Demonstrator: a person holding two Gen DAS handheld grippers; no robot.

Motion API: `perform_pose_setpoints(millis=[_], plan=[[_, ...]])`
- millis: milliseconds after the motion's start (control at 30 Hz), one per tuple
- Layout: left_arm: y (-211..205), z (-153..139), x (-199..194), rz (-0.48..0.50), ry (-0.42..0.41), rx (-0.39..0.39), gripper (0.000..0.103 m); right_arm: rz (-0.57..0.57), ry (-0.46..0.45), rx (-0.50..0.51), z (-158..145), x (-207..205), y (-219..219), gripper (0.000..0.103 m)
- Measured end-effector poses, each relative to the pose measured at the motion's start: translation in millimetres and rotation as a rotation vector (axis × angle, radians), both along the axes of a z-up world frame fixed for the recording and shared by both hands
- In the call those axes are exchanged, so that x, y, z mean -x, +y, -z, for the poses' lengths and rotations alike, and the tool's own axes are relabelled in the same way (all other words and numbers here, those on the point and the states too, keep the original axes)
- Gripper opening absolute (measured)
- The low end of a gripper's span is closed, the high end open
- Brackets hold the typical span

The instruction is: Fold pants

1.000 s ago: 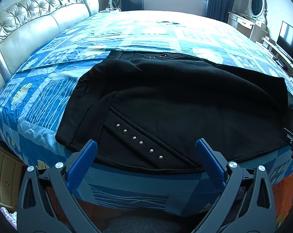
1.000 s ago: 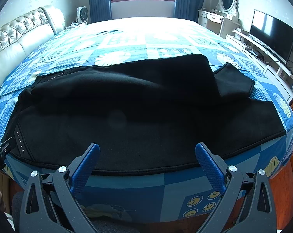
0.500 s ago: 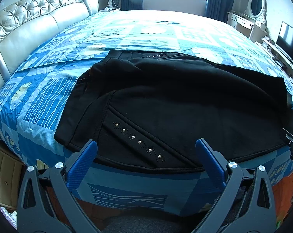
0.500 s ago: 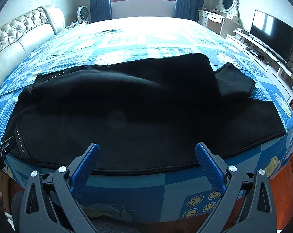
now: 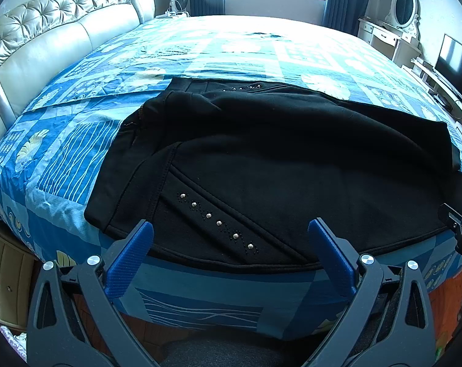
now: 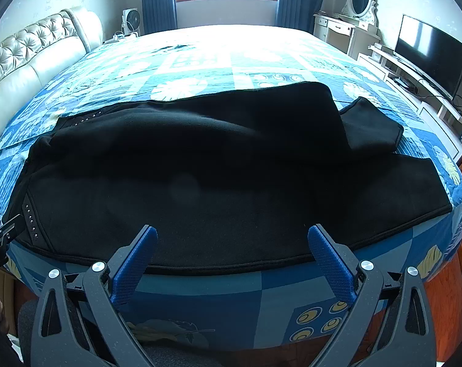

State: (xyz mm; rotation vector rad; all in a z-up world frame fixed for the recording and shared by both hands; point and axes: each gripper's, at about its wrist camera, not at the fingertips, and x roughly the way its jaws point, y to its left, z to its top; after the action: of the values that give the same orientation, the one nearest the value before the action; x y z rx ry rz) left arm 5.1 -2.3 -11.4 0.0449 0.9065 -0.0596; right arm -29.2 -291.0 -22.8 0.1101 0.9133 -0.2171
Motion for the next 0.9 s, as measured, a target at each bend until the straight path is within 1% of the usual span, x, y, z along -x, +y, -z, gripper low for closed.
perform_pose_setpoints(millis=[900], plan=[[0.1,-0.1,-0.3,-0.001,0.002,0.002,0.101,0.0,0.004,-0.006,2.7,1.0,0.7,0.098]])
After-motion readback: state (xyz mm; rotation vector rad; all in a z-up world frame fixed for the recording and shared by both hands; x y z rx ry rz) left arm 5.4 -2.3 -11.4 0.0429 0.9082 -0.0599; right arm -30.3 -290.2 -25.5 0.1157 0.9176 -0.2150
